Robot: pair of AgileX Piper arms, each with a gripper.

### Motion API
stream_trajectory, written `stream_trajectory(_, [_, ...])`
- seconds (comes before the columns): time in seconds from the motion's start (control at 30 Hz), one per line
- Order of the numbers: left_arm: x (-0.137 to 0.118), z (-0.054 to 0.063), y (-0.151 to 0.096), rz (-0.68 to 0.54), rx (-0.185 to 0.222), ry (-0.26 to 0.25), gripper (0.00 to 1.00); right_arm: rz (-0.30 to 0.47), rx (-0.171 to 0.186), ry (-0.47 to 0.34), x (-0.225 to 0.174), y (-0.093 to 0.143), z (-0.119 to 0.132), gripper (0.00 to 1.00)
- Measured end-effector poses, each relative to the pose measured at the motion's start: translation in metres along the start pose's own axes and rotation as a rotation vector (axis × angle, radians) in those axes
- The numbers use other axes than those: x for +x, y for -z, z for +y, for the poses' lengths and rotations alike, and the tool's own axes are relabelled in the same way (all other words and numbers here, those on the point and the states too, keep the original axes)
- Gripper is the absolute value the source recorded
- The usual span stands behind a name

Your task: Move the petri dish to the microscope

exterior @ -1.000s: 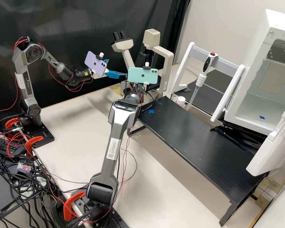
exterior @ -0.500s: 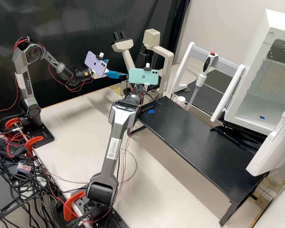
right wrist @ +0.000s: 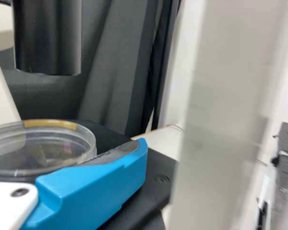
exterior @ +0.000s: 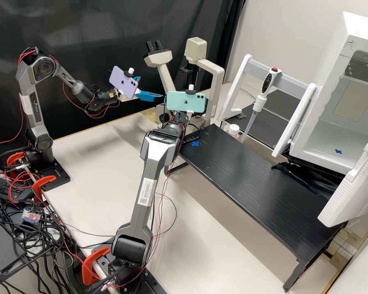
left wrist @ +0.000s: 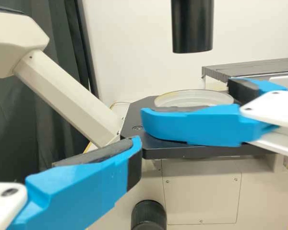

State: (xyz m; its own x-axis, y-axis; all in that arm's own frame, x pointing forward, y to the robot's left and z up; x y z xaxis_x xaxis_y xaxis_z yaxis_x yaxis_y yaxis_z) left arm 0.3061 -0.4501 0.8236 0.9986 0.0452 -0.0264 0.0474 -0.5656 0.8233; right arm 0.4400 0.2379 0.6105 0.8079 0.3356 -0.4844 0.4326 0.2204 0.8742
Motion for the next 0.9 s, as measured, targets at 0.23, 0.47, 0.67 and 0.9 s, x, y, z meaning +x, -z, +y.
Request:
stream_trajectory(0.23, [0.0,0.0,0.0,0.0,0.0,0.0,1.0,-0.004,0.025,-0.03,-0.041,-0.007,0.014,1.0])
stream_trajectory(0.47, [0.0,0.0,0.0,0.0,0.0,0.0,1.0,0.039,0.001,-0.053,-0.097,-0.007,0.022,1.0])
stream_trajectory(0.67, [0.0,0.0,0.0,0.0,0.0,0.0,1.0,0.105,-0.019,-0.207,-0.154,-0.016,0.047,1.0])
stream_trajectory(0.9, [0.0,0.0,0.0,0.0,0.0,0.0,1.0,0.141,-0.026,-0.432,-0.223,-0.038,0.07,1.0])
